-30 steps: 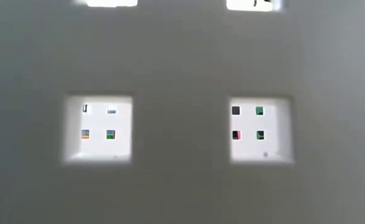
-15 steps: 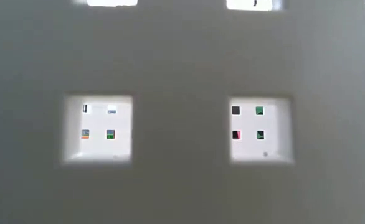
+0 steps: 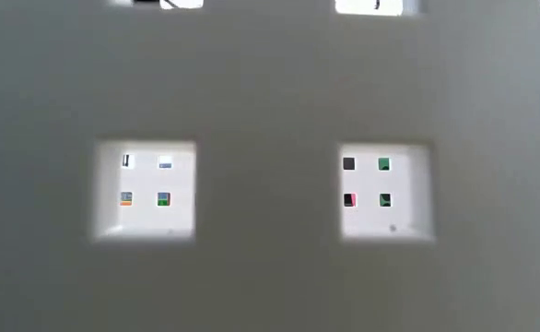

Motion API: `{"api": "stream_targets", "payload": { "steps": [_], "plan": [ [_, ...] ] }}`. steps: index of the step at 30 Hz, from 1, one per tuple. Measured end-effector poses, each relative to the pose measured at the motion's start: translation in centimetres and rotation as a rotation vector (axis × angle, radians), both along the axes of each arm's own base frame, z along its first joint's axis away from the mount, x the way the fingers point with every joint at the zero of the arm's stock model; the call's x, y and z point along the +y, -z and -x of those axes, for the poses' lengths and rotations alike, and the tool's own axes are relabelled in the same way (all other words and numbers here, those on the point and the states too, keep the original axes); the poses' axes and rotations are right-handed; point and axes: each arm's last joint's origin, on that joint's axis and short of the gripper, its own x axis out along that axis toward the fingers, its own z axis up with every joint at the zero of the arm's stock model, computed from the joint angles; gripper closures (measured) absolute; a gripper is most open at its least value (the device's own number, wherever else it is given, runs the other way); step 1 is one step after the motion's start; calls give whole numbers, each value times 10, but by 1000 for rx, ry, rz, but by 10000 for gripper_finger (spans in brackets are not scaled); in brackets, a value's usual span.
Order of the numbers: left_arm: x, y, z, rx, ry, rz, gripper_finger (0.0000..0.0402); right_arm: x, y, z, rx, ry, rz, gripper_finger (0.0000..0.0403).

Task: Pick & Place Toys
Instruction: Put the green game piece into the red bin

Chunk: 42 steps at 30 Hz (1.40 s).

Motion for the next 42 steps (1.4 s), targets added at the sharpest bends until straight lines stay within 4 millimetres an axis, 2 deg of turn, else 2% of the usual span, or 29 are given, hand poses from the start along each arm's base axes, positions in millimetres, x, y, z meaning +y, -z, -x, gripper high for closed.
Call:
{"api": "stream_targets", "payload": {
  "steps": [8, 12, 19, 26, 34, 42],
  "plan": [
    [3, 20, -17, 75, 13, 41, 186, 0, 2, -3, 14, -1, 2, 385],
    [4, 28, -22, 109, 15, 59, 147, 0, 4, -4, 25, -2, 5, 385],
    [4, 42, -29, 166, 40, 117, 142, 0, 4, -5, 24, -1, 1, 385],
    [4, 43, -28, 176, 46, 133, 142, 0, 1, -6, -9, 2, -18, 385],
    [4, 45, -27, 204, 43, 145, 142, 0, -5, -6, -77, 18, -143, 385],
    [7, 69, -35, 321, 13, 170, 142, 0, -7, -6, -81, 19, -160, 385]
  ]
}}
